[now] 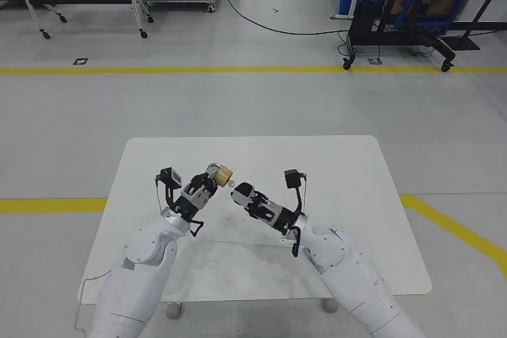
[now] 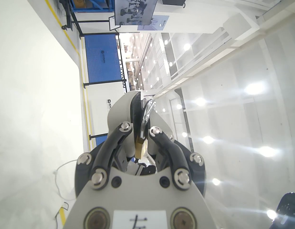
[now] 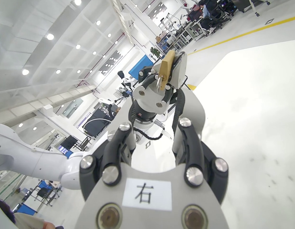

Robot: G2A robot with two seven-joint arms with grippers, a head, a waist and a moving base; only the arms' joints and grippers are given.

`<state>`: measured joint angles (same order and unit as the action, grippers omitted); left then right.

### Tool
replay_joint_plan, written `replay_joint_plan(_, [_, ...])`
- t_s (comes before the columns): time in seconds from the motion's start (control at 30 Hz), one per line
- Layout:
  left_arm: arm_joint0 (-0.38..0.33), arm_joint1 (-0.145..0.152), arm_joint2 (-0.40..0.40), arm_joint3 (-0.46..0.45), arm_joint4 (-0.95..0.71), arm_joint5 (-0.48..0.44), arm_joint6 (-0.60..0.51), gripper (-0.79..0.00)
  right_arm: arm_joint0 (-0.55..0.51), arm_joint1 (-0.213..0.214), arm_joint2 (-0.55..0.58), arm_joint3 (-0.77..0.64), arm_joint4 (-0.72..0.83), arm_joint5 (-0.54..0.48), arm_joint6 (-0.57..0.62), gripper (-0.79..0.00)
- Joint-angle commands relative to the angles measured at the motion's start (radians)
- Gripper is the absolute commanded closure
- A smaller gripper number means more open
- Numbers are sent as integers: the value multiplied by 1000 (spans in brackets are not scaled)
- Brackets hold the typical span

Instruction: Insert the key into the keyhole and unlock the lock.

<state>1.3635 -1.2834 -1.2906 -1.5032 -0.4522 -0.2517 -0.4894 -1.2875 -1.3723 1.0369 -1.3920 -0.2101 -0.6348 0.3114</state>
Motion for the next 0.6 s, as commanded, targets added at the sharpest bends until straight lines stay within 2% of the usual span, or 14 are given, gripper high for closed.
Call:
replay_joint_plan(0.0, [2,0,0,-2,27,-30,10,0,0,-2,-8,7,51,-3,5,-320])
replay_joint_plan(0.33, [15,0,6,-6,110,-113,46,0,19,-10,-25,48,338,22,95,-234])
replay_joint_plan(0.57, [18,-1,10,-7,144,-132,59,0,25,-9,-25,57,387,65,139,-200])
